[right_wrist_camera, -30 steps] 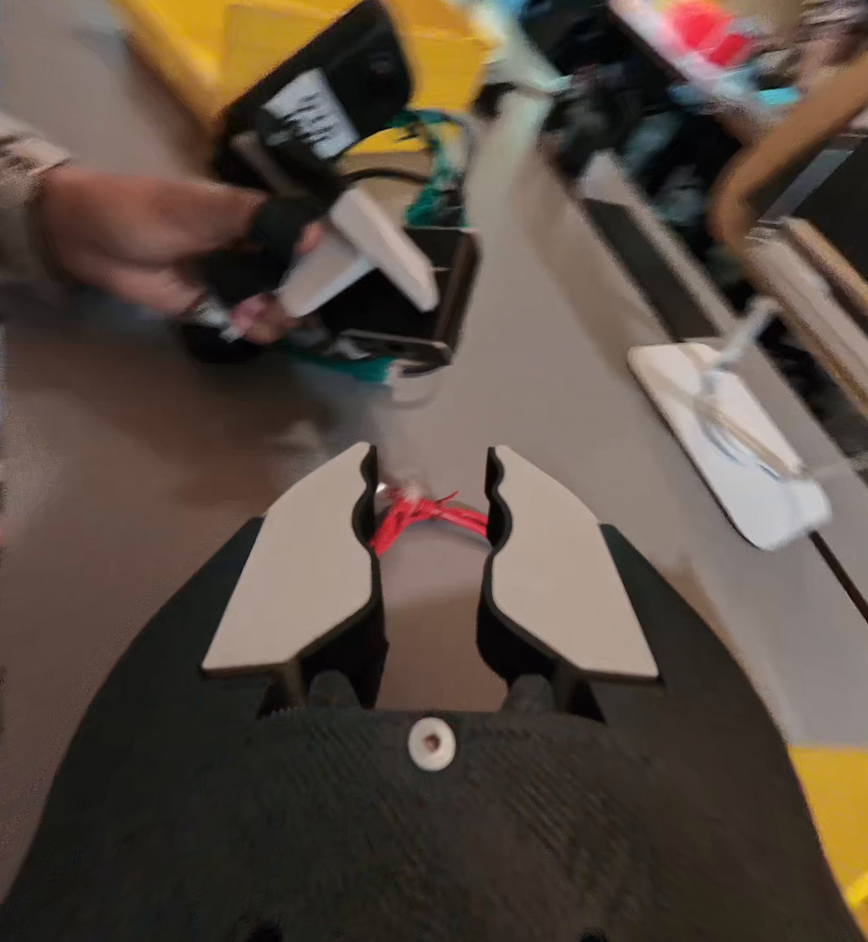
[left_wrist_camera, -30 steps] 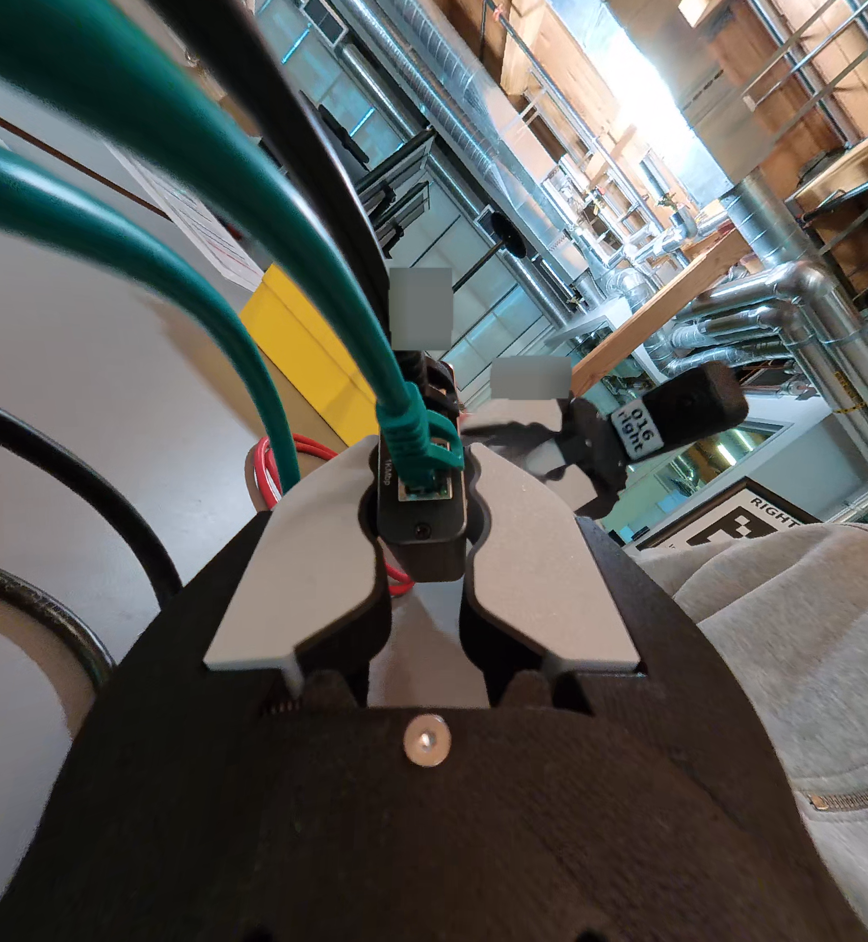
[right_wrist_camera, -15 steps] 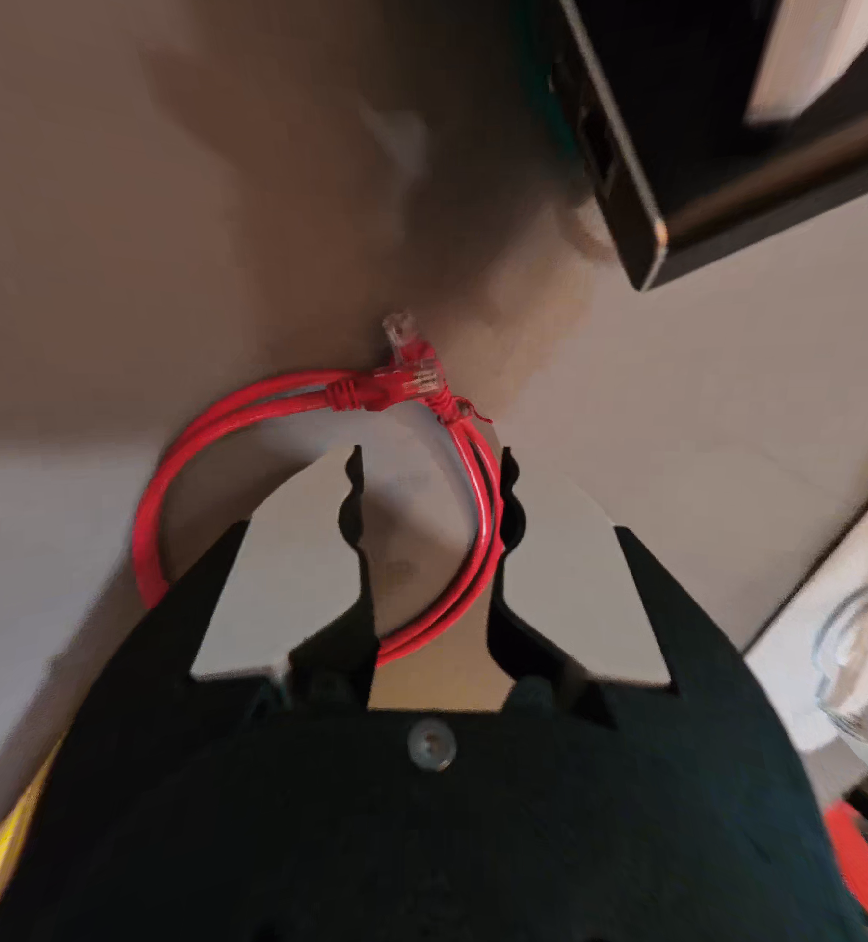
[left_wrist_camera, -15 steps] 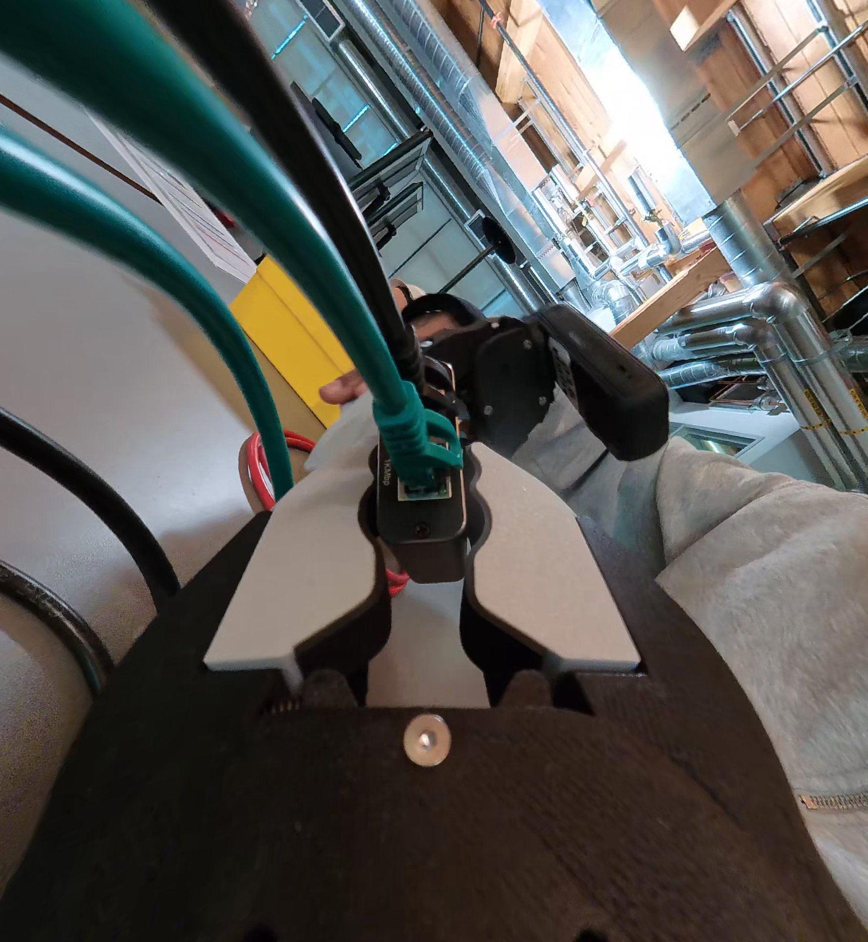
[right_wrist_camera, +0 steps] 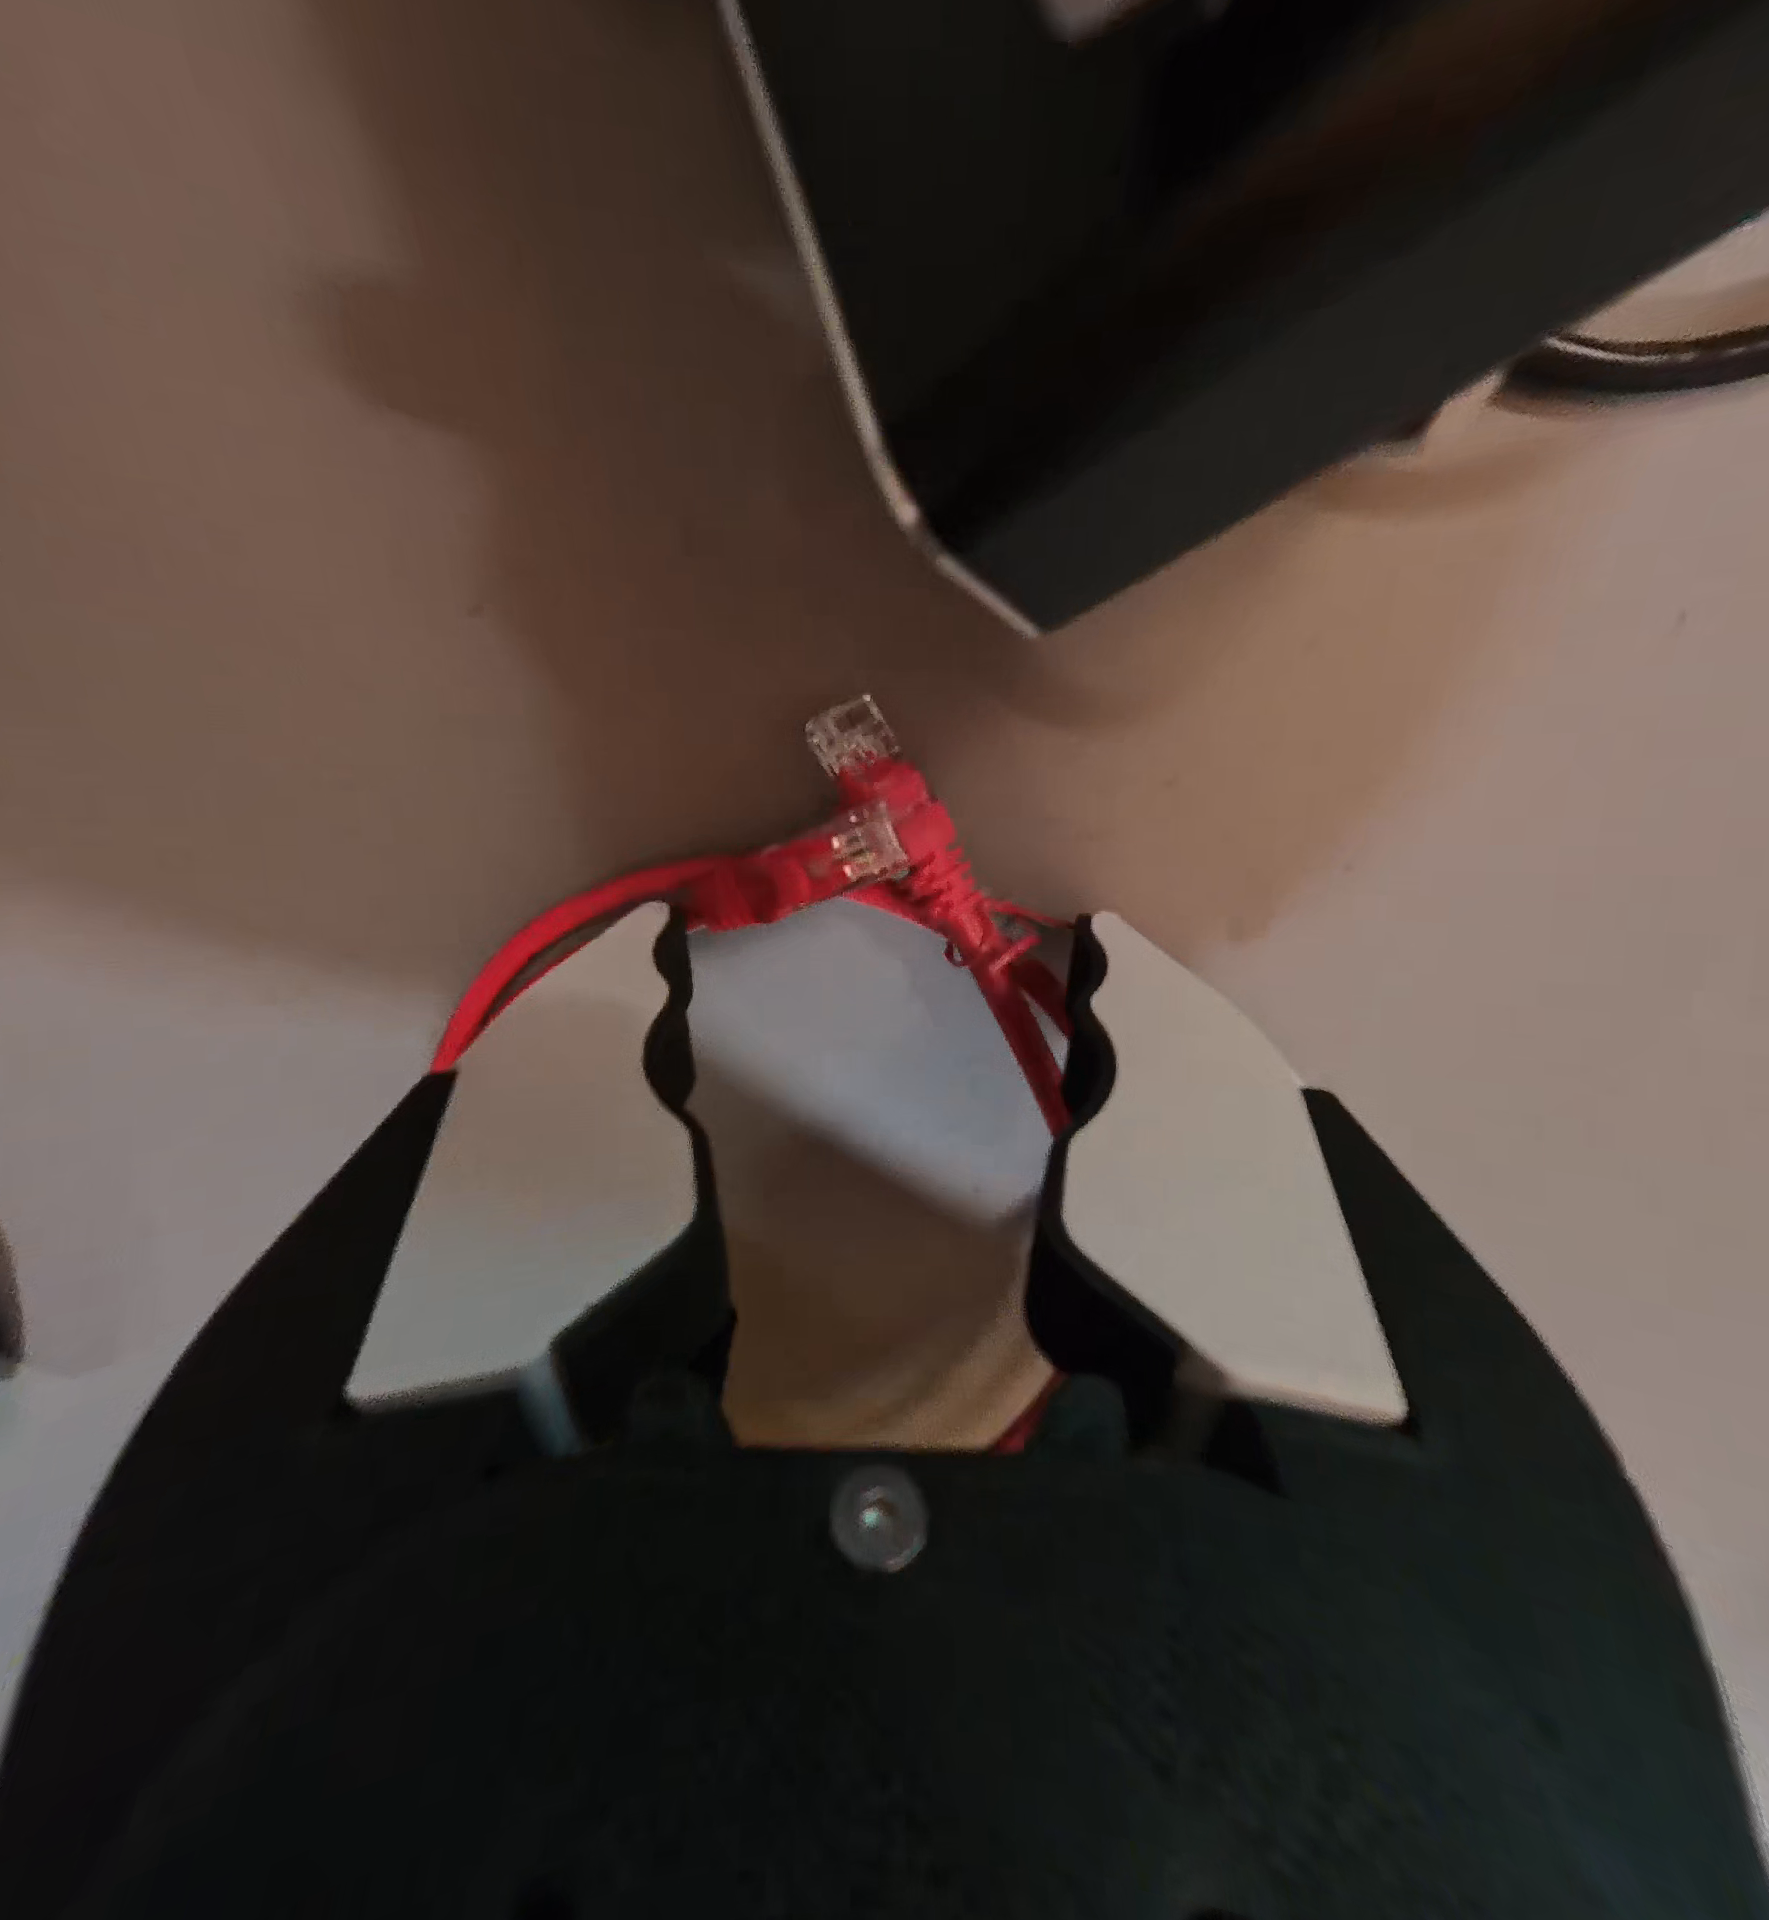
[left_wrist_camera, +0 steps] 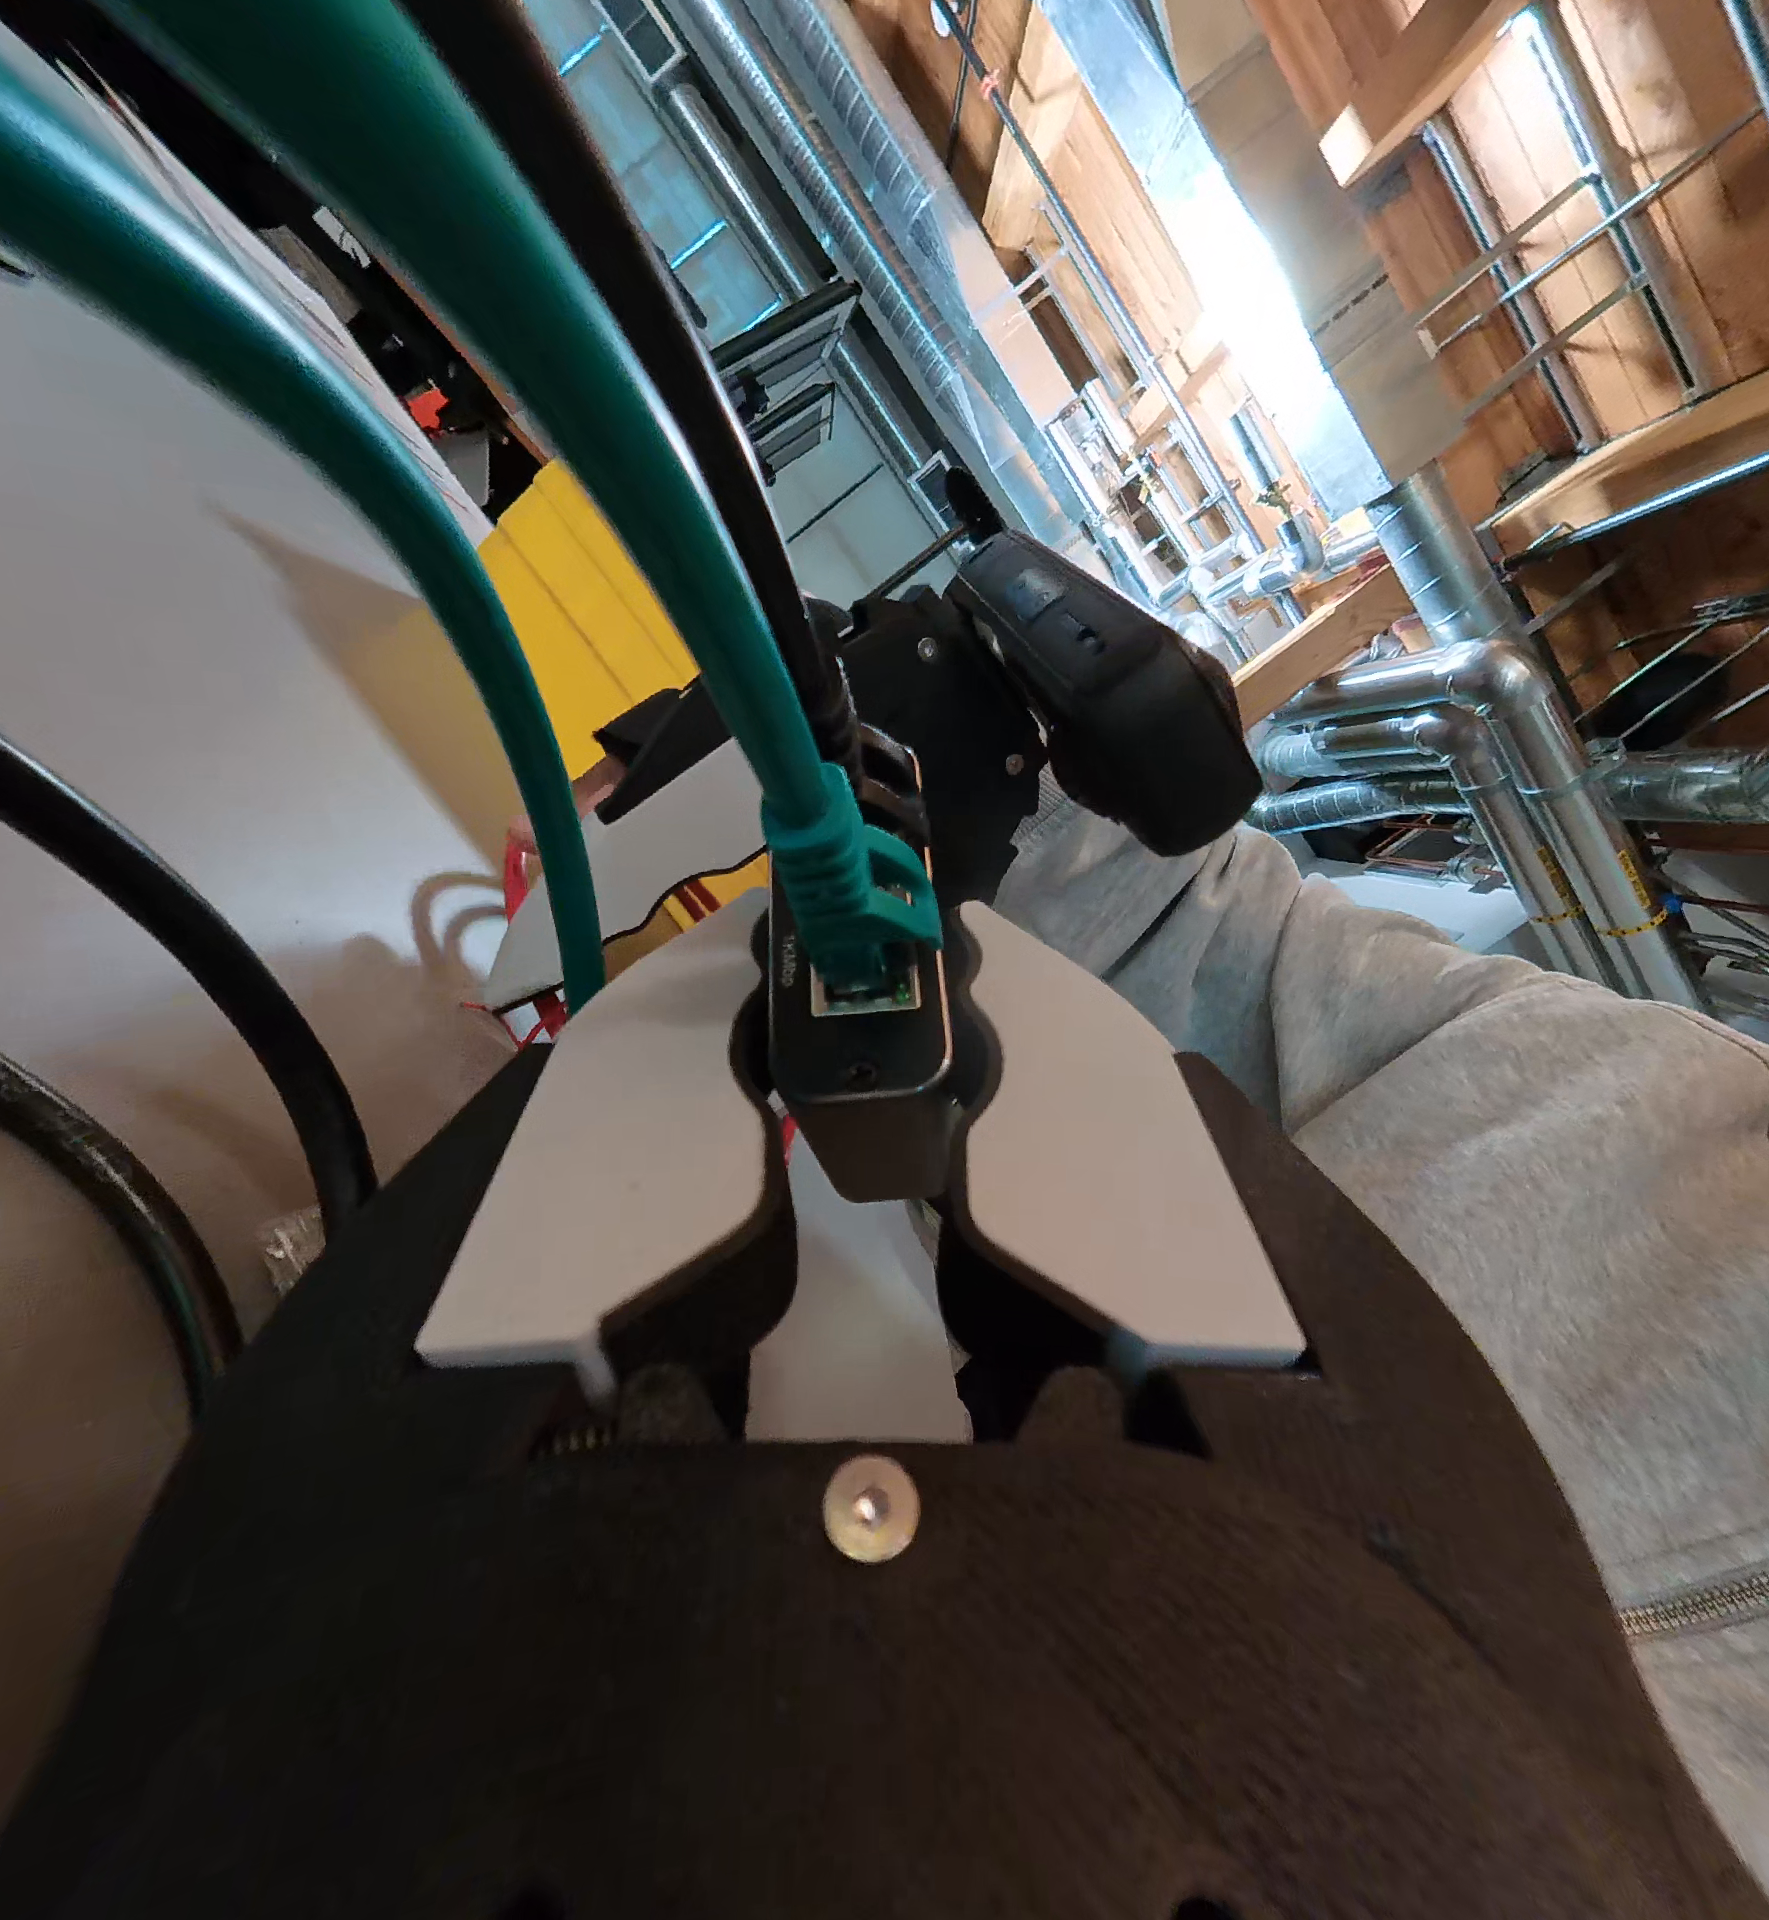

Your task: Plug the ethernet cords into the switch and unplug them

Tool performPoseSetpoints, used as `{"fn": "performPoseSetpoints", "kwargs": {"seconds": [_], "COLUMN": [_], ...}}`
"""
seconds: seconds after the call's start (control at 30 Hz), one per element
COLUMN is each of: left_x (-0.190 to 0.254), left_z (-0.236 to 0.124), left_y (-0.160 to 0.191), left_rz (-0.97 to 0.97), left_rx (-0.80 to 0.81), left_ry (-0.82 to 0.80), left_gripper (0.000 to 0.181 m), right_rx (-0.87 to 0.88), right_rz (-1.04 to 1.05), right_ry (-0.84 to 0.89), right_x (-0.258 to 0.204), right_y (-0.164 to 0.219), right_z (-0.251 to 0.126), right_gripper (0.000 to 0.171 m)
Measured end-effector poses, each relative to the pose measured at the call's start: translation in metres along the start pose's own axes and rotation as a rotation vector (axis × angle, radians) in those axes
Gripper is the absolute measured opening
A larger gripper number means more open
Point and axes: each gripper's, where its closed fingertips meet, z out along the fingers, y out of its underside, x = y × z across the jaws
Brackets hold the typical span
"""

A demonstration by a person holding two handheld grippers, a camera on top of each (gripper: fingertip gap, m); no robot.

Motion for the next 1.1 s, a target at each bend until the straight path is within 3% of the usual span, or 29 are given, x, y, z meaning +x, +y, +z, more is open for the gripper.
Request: {"fn": "performPoseSetpoints", "kwargs": {"seconds": [0.1,0.37,0.53,0.73,0.93,1.1], "left_x": [0.000,-0.001,-0.001,-0.001,-0.001,-0.001], "left_z": [0.000,0.001,0.001,-0.001,-0.004,-0.006], "left_y": [0.000,0.002,0.002,-0.002,-0.007,-0.009], "left_rz": [0.001,0.006,0.008,-0.007,-0.034,-0.042], "left_rx": [-0.002,-0.009,-0.008,0.015,0.051,0.069], "left_ry": [-0.003,-0.010,-0.011,0.002,0.017,0.018], "left_gripper": [0.027,0.027,0.027,0.027,0.027,0.027], "right_rx": [-0.015,0.121,0.232,0.456,0.541,0.662], "right_rz": [0.033,0.137,0.146,0.185,0.211,0.257], "right_ry": [-0.005,-0.125,-0.058,0.063,0.223,0.403], "right_x": [-0.002,-0.025,-0.028,-0.027,-0.030,-0.039], "right_y": [0.001,-0.006,-0.014,-0.031,-0.022,-0.006], "right_z": [0.000,0.000,-0.015,-0.062,-0.091,-0.150], "right_gripper": [0.066,0.021,0.015,0.006,0.006,0.006]}}
